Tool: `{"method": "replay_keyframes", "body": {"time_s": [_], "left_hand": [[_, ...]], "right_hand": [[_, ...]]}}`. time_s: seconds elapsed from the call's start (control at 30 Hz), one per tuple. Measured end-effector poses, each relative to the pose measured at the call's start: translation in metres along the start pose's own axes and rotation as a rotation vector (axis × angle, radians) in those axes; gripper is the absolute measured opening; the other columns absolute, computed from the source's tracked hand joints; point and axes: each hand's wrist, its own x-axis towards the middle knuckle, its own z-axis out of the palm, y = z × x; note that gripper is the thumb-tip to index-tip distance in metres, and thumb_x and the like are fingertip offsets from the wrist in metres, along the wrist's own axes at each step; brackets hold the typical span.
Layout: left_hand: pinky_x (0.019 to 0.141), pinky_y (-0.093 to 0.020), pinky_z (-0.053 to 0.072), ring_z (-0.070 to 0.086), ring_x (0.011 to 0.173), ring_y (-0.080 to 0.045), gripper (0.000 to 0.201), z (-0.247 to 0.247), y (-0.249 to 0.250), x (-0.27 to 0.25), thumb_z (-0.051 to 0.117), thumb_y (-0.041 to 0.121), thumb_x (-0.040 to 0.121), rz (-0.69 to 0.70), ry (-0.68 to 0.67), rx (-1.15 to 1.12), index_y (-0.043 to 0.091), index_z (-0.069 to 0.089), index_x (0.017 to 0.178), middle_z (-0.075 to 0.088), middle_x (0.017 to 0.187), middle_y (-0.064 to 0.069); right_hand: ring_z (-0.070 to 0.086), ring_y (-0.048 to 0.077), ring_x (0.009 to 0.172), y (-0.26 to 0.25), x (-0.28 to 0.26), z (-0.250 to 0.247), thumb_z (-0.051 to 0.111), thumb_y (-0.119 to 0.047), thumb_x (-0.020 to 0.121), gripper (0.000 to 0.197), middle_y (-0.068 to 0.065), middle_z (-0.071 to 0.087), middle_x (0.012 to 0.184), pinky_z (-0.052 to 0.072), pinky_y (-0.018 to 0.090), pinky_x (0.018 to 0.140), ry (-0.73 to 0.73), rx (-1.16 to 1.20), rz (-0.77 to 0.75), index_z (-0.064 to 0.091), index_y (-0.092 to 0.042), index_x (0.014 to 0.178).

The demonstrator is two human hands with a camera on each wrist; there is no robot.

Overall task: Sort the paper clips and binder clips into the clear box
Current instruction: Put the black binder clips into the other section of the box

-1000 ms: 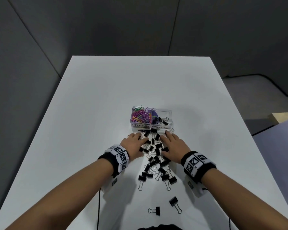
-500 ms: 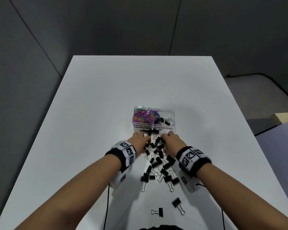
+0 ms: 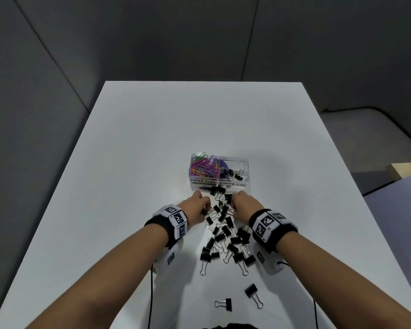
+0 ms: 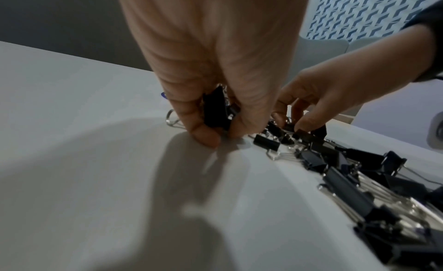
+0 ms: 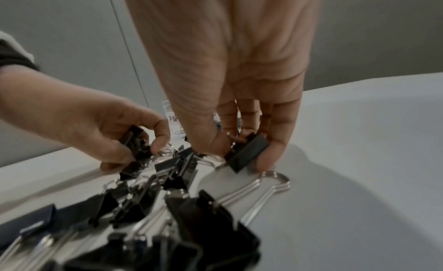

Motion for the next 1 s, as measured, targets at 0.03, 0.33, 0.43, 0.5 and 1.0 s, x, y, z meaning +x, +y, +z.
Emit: {"method": "replay_keyframes", "body": {"time_s": [0.03,0.33,0.43,0.5,1.0], "left_hand": [[0.078,-0.031,0.049,0.060,0.098,-0.033,0.029,0.001,0.000,-0.001,0.055,0.009,0.088,0.000,0.004,0.004,0.009,0.050,0.116,0.042,0.125,-0.013],[0.093,-0.034,0.049,0.058,0.106,-0.030,0.031,-0.002,-0.004,-0.001,0.046,0.017,0.094,0.037,0.033,-0.018,0.012,0.054,0.124,0.052,0.122,-0.012],[0.098,-0.034,0.044,0.056,0.112,-0.029,0.033,-0.003,-0.007,-0.001,0.044,0.012,0.095,0.038,0.044,-0.033,0.010,0.055,0.126,0.055,0.123,-0.015],[0.098,-0.032,0.042,0.055,0.113,-0.030,0.032,-0.004,-0.008,0.000,0.046,0.013,0.096,0.040,0.051,-0.041,0.009,0.056,0.126,0.055,0.123,-0.015],[0.094,-0.026,0.043,0.058,0.109,-0.026,0.025,-0.012,-0.007,-0.013,0.050,0.012,0.094,0.079,0.009,-0.010,0.012,0.062,0.116,0.055,0.121,-0.012]], "right_hand": [[0.055,0.033,0.105,0.000,-0.001,0.002,0.051,0.002,0.083,0.028,0.016,0.049,0.120,0.048,0.038,0.085,0.013,-0.015,-0.012,0.051,-0.003,0.110],[0.056,0.032,0.095,0.008,-0.004,0.000,0.048,0.000,0.087,0.020,0.014,0.051,0.113,0.046,0.034,0.077,0.128,0.091,-0.070,0.056,-0.005,0.105],[0.057,0.033,0.092,0.010,-0.005,0.000,0.047,-0.001,0.089,0.018,0.015,0.050,0.112,0.042,0.032,0.072,0.161,0.113,-0.086,0.056,-0.005,0.105],[0.055,0.032,0.089,0.010,-0.006,0.001,0.047,-0.001,0.089,0.017,0.015,0.050,0.110,0.039,0.030,0.070,0.172,0.128,-0.095,0.056,-0.005,0.103],[0.043,0.021,0.075,0.022,-0.020,-0.006,0.045,0.010,0.080,0.023,0.002,0.043,0.086,0.031,0.021,0.058,0.196,0.233,-0.124,0.038,-0.013,0.078]]}}
